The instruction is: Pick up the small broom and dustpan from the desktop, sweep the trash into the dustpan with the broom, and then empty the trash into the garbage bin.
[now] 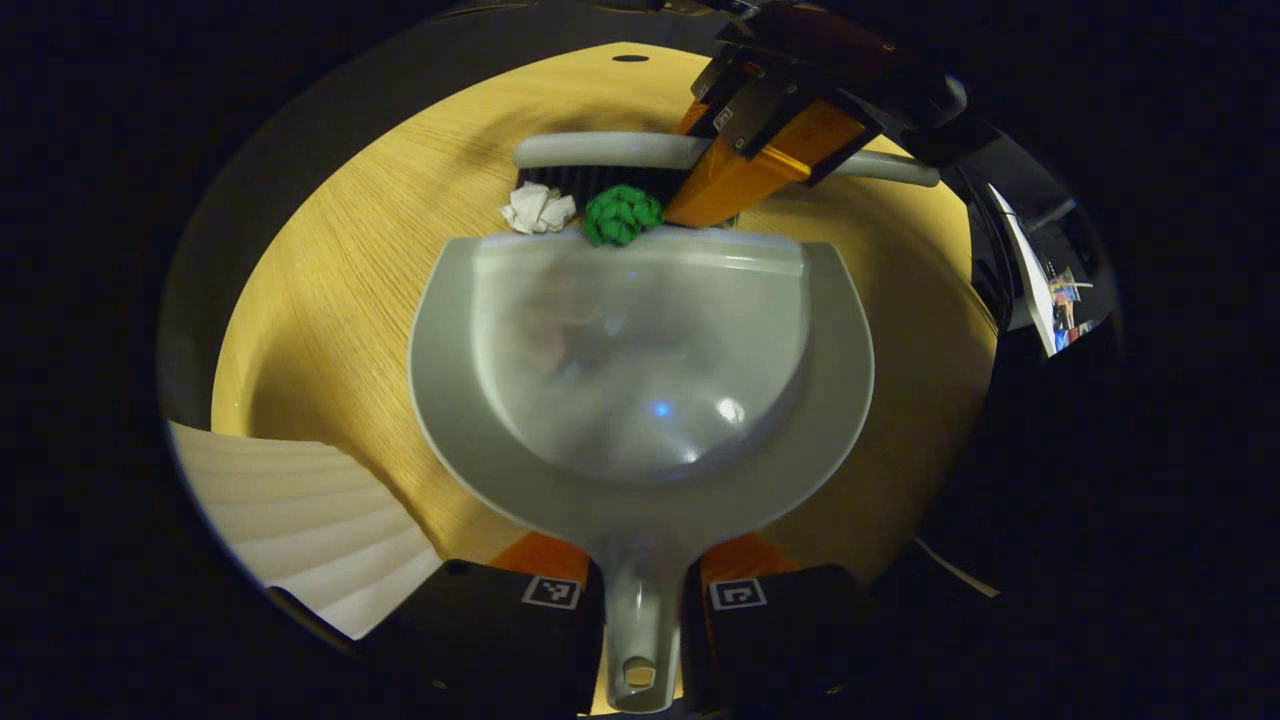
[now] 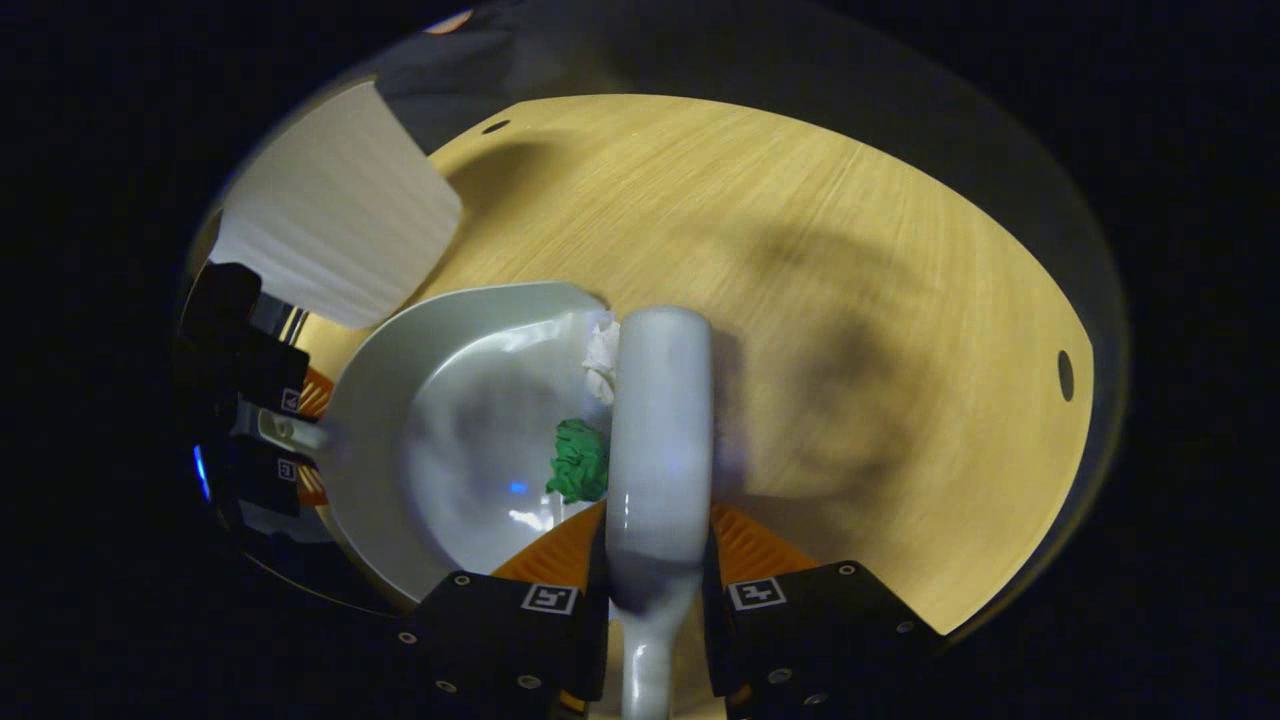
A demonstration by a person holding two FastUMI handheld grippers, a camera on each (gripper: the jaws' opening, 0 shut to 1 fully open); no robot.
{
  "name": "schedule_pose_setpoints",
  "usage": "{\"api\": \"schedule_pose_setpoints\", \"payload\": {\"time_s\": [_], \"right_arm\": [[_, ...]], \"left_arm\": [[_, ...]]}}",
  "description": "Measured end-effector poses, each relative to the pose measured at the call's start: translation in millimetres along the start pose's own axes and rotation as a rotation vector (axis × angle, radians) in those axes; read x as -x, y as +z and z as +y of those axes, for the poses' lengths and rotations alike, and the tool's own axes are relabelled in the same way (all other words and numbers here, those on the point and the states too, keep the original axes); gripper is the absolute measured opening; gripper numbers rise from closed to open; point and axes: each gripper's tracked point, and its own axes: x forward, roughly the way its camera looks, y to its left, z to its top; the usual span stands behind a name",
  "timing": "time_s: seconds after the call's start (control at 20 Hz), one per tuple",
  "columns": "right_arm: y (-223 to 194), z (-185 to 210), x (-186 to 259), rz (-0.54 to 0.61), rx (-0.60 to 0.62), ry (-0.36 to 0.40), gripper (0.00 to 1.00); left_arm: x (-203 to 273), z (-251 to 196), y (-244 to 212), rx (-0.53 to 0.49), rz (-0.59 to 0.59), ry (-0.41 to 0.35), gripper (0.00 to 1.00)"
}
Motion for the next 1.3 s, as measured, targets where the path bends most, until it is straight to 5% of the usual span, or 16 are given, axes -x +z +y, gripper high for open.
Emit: {"api": "schedule_pose_setpoints", "payload": {"time_s": [0.2,0.35,0.55,0.95,1.1,1.3], "right_arm": [[7.5,15.6,14.6,0.004,0.062,0.140,0.40],[4.2,14.2,12.9,0.028,0.129,0.166,0.40],[20.7,-4.1,29.5,-0.021,0.044,0.103,0.40],[-35.8,-76.1,67.2,-0.142,-0.363,-0.085,0.40],[-69.9,-76.0,59.0,-0.093,-0.470,-0.178,0.40],[-87.2,-43.8,29.3,-0.080,-0.639,-0.211,0.40]], "left_arm": [[-5.6,0.6,-6.3,0.060,-0.018,-0.024,0.33],[-7.3,-1.5,-4.0,0.110,-0.022,-0.017,0.33],[-4.4,-7.7,-7.6,0.182,-0.034,-0.001,0.33],[1.4,-31.3,-10.3,0.505,-0.093,0.017,0.33],[7.0,-39.3,0.6,0.627,-0.087,0.035,0.33],[12.4,-40.3,12.7,0.691,-0.097,0.076,0.33]]}}
